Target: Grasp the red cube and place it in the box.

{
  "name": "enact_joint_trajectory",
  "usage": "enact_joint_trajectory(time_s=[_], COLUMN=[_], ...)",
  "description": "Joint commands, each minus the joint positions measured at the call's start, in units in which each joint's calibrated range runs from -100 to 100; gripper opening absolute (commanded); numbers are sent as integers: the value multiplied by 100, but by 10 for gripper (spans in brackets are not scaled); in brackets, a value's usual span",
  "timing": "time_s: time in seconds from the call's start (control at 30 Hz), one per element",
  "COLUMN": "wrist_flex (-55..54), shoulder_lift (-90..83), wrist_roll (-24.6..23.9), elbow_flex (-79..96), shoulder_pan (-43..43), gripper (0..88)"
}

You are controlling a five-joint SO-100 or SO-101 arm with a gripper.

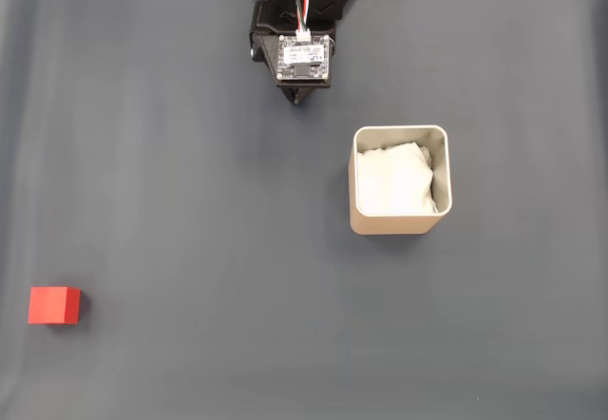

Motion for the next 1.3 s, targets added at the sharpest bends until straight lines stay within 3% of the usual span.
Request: enact_joint_trajectory(time_s=[0.0, 0.27, 0.73, 1.27], wrist_flex=[114, 114, -2364, -2012], shoulder_lift=[9, 9, 156, 3150], wrist_roll=[10, 10, -283, -112], elbow_flex=[55, 55, -501, -4139], shoulder_pan=[-34, -34, -70, 370], gripper=[5, 2, 3, 3])
